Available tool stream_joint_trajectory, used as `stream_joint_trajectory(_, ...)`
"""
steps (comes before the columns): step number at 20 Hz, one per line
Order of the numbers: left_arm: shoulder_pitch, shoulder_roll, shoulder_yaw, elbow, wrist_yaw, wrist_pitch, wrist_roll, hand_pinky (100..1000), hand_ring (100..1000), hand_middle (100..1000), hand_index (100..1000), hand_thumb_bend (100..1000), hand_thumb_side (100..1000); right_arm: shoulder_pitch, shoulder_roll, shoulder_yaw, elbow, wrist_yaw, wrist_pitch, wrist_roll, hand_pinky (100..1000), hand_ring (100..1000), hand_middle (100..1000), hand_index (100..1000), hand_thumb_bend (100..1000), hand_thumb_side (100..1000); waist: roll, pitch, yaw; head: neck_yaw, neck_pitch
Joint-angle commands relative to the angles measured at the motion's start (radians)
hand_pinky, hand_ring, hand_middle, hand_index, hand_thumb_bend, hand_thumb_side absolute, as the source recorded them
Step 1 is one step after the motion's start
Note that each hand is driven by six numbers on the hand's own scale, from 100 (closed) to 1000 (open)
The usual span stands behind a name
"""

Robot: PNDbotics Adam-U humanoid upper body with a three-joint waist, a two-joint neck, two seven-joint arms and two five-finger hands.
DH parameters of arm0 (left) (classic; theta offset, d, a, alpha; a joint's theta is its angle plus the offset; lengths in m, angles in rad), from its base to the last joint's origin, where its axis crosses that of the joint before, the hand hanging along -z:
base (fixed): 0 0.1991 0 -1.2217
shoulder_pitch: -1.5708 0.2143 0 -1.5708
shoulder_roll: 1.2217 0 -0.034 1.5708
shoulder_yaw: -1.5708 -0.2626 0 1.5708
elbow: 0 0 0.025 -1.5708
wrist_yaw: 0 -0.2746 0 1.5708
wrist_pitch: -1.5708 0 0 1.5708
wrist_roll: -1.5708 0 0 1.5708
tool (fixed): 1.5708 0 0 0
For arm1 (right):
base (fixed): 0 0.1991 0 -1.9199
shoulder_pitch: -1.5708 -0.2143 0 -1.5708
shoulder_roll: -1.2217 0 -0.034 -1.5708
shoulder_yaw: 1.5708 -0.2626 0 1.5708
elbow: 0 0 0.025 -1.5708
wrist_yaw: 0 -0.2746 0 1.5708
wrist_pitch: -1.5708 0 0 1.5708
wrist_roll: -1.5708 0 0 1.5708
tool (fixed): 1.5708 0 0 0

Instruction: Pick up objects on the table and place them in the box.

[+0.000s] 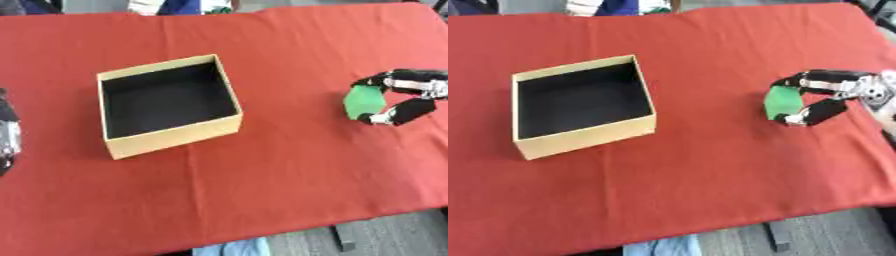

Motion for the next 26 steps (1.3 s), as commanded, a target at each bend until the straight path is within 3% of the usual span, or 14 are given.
stream_joint_trajectory(1,-0.011,0.014,0.005,-0.02,-0.006,-0.002,-0.003,595,376,388,601,100,408,-0.012,-0.026,-0.008,-0.002,0.029,0.001,-0.011,800,826,719,951,146,374,-0.001,-0.013,-0.002,-0.001,0.005)
stream_joint_trajectory(4,-0.009,0.014,0.006,-0.02,-0.007,-0.002,-0.003,596,376,388,603,100,408,-0.011,-0.028,-0.012,-0.005,0.042,0.003,-0.03,792,812,676,924,100,181,-0.001,-0.014,-0.005,-0.002,0.005)
stream_joint_trajectory(7,-0.009,0.014,0.007,-0.02,-0.008,-0.003,-0.004,596,376,389,604,100,408,0.006,-0.034,-0.02,-0.02,0.045,0.003,-0.054,783,797,622,887,100,100,-0.001,-0.014,-0.007,-0.001,0.005)
stream_joint_trajectory(11,-0.008,0.014,0.007,-0.02,-0.008,-0.004,-0.004,596,377,392,605,100,408,0.022,-0.042,-0.036,-0.058,0.043,0.004,-0.099,772,776,573,818,100,100,0.0,-0.014,-0.01,-0.001,0.005)
stream_joint_trajectory(17,-0.005,0.016,0.008,-0.02,-0.006,-0.006,-0.003,597,377,394,606,100,407,-0.005,-0.06,-0.065,-0.16,0.061,0.007,-0.155,775,771,554,790,100,100,-0.001,-0.019,-0.014,-0.003,0.005)
stream_joint_trajectory(24,-0.001,0.019,0.005,-0.02,-0.004,-0.008,-0.007,598,376,393,603,100,408,-0.112,-0.072,-0.043,-0.211,0.091,0.008,-0.14,783,777,560,787,100,100,-0.005,-0.029,-0.011,-0.017,0.005)
stream_joint_trajectory(26,0.002,0.019,-0.004,-0.02,0.0,-0.01,-0.016,598,376,392,603,100,410,-0.204,-0.048,-0.022,-0.191,0.115,-0.001,-0.122,784,778,564,789,100,100,-0.008,-0.034,-0.002,-0.028,0.005)
